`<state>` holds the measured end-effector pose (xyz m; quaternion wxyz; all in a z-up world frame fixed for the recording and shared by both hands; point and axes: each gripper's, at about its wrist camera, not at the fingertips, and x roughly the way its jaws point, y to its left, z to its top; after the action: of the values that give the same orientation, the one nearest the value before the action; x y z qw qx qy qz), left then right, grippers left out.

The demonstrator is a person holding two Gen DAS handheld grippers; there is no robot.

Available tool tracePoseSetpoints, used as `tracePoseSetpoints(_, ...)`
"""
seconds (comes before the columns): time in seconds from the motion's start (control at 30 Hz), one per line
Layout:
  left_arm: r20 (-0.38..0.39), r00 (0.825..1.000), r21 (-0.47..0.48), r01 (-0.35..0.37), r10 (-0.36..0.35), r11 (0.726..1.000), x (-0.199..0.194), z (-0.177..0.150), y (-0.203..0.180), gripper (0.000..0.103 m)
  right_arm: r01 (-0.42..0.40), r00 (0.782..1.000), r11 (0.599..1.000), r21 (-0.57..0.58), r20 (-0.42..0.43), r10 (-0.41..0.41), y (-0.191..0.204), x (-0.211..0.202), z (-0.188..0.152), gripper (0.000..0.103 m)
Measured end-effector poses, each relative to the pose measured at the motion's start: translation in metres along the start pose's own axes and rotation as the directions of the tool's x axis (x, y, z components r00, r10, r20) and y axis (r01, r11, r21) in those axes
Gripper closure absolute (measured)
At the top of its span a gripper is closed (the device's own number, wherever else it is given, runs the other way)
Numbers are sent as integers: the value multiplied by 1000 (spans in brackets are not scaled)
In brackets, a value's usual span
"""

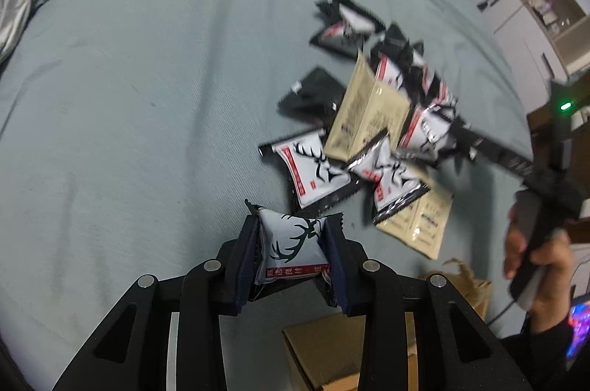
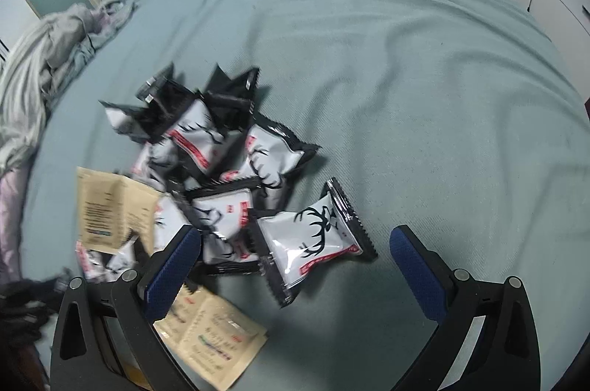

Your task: Organize snacks

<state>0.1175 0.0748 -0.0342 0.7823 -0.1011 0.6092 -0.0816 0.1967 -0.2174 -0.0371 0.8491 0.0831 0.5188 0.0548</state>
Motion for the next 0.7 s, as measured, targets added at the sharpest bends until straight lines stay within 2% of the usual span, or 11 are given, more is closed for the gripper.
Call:
tracePoseSetpoints(0.1,56,998,40,-37,35,999,-22,-2,-5,69,-17,1000,1000,-10,-8,17,-2,10,0,1)
tracePoseSetpoints(0.13,75,996,56,-47,43,997,-29,-5,-8,69,-48,999,999,-1,-11,48,-4,13,1,2)
tracePoseSetpoints(0.17,92,995,74,-54,48,996,-35,-8,-12,68,-73,997,997,10,-7,73,-8,14,1,10)
tracePoseSetpoints(0.2,107,993,90,-59,50,994,-41,-11,-15,68,-99,995,995,23,-2,99,-12,14,2,23)
tracePoseSetpoints(0.23,119,992,102,-62,50,993,-45,-15,-18,68,-132,991,990,42,-1,132,-15,13,2,29)
tracePoseSetpoints(0.3,131,990,123,-58,42,991,-51,-27,-20,68,-166,986,984,62,2,166,-19,10,2,53)
tracePoseSetpoints(0.33,132,991,130,-53,35,990,-51,-31,-21,68,-171,985,983,66,0,171,-20,7,1,56)
tracePoseSetpoints(0.37,134,991,136,-45,26,990,-55,-35,-23,68,-164,986,984,63,6,164,-21,4,0,68)
tracePoseSetpoints(0.4,138,990,140,-38,18,989,-60,-39,-23,68,-168,986,984,63,13,168,-22,0,-2,73)
tracePoseSetpoints(0.57,183,983,171,-3,-29,985,-82,-66,-28,68,-194,979,974,114,93,184,-36,-38,-23,73)
tracePoseSetpoints(0.7,187,981,207,6,-46,978,-90,-92,-34,68,-195,972,976,96,151,179,-37,-78,-46,73)
